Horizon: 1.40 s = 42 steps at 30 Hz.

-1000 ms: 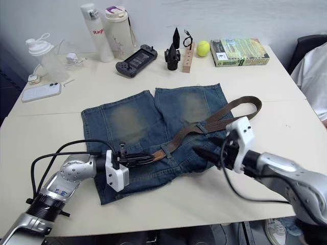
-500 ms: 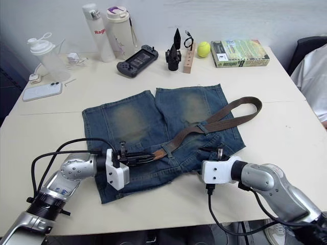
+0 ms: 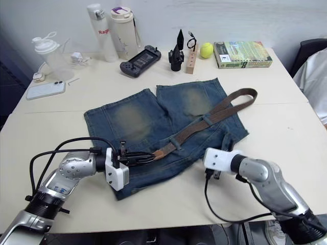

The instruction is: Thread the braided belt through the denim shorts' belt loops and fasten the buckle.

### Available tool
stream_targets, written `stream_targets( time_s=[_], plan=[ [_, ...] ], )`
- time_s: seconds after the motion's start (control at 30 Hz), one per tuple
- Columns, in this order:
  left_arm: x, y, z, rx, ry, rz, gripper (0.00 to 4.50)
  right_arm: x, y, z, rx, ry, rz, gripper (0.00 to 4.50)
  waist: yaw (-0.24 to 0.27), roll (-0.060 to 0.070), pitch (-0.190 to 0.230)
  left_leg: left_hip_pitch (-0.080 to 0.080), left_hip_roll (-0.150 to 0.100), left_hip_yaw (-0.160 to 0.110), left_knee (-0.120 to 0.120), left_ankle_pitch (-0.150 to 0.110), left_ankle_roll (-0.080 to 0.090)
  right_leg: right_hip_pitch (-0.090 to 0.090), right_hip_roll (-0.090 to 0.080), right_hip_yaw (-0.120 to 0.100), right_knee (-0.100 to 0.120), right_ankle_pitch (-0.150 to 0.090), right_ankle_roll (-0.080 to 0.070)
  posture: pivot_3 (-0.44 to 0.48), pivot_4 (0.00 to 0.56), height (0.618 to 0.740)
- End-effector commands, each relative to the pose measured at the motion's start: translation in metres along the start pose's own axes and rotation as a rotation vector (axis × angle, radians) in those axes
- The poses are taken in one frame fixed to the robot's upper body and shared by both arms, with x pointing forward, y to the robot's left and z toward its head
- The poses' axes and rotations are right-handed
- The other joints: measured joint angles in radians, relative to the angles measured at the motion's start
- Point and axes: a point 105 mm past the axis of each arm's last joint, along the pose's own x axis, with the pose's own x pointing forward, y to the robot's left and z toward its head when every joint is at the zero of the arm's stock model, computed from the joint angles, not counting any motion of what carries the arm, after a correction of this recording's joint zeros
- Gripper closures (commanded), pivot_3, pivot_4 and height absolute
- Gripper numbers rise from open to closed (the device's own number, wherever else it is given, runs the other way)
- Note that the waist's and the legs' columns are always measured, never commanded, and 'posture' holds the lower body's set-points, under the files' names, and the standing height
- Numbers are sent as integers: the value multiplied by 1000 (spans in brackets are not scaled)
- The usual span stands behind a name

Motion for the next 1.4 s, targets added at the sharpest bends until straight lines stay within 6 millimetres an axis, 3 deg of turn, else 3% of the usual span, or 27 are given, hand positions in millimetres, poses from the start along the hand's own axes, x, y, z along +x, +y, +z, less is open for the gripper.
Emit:
stream_targets(
  time_s=[0.03, 0.3, 0.6, 0.73, 0.87, 0.93, 1.03, 1.1, 1.2, 1.4],
  plan=[
    [-1, 2, 8, 41, -23, -12, 4500, -21, -37, -51, 6, 235, -126, 4450, 8, 0, 0, 0, 0, 0, 0, 0, 0, 0, 0, 0, 0, 0, 0, 0, 150, 720],
    [-3, -2, 8, 49, -20, -25, 4500, -34, -58, -77, 8, 371, -195, 4450, 8, 0, 0, -1, -1, 0, 0, 1, 2, 0, 0, 0, 0, 1, 2, 0, 150, 720],
    [-4, -5, 10, 40, -29, -22, 4500, -24, -46, -59, 87, 303, -146, 4450, 5, 0, 0, -1, -1, 0, 0, 1, 2, 0, 0, 0, -1, 1, 2, 0, 150, 720],
    [-5, -6, 9, 37, -29, -14, 4500, -32, -52, -59, 157, 297, -177, 2791, 3, 0, 0, -1, -1, 0, 0, 1, 2, 0, 0, 0, 0, 1, 2, 0, 150, 720],
    [-6, -6, 10, 39, -29, -5, 4500, -50, -73, -45, 306, 227, -248, 849, 1, 1, 0, -1, -1, 0, 0, 1, 2, 0, 0, 0, 0, 1, 2, 0, 150, 720],
    [-7, -5, 10, 49, -28, 9, 4500, -64, -87, -22, 483, 111, -236, 54, 1, 1, 1, -1, -1, 0, 0, 1, 2, -1, 0, 0, 0, 1, 2, 0, 150, 720],
    [-9, -3, 10, 67, -25, 27, 4500, -76, -83, 17, 714, -60, -89, 54, -5, 2, 1, -1, 0, 0, 0, 1, 2, -1, 0, 1, 0, 1, 2, 0, 150, 720],
    [-9, 0, 10, 87, -25, 57, 4500, -80, -65, 48, 944, -190, 115, 54, -6, 2, 1, -1, 1, -1, 0, 1, 2, -1, -1, 0, 0, 1, 1, 0, 150, 720],
    [-10, 6, 10, 129, -25, 104, 4500, -75, -40, 76, 1135, -366, 357, 54, -4, 2, 1, -2, 3, -3, 0, 0, 1, -1, -2, -1, -1, 2, -1, 0, 150, 720],
    [-11, 14, 13, 189, -35, 172, 4500, -50, 13, 106, 1564, -579, 592, 54, 1, 2, 0, -3, -1, -5, -2, 0, 2, -1, -2, -4, 1, 3, -1, 0, 150, 720]
  ],
)
